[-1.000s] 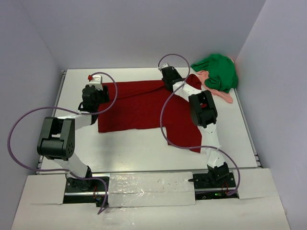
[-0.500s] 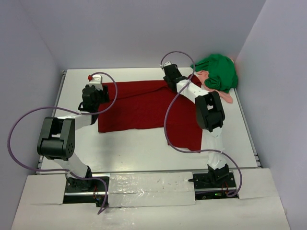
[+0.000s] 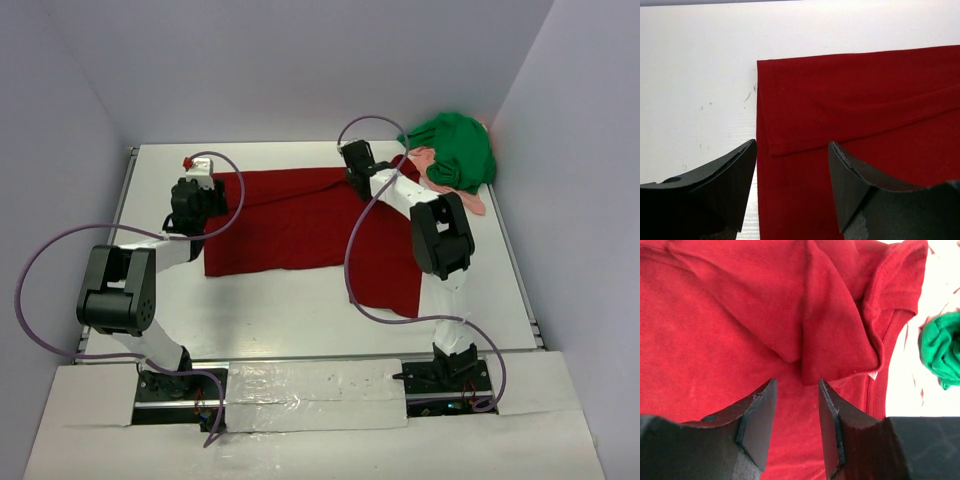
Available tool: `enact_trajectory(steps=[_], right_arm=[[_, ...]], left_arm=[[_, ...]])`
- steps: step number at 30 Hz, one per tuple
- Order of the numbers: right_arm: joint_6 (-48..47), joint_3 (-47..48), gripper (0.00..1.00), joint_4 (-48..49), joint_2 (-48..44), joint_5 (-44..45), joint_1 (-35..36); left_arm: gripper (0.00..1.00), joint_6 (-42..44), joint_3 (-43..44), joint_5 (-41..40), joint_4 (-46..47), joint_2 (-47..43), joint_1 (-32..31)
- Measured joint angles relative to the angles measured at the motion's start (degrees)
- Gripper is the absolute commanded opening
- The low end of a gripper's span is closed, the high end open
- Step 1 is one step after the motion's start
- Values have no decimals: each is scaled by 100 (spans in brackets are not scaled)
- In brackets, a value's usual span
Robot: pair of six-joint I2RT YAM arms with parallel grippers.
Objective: Fold and stack the t-shirts
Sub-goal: Fold the tshirt
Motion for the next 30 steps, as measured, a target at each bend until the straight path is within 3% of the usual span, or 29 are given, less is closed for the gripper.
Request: enact_trajectory(steps=[17,30], right_arm=[[184,162,35,-278,-9,-859,-74],[160,789,32,-514,358,-876,-72]], left_arm=[[67,0,-2,2,0,-11,0],[67,0,-11,2,0,-20,0]])
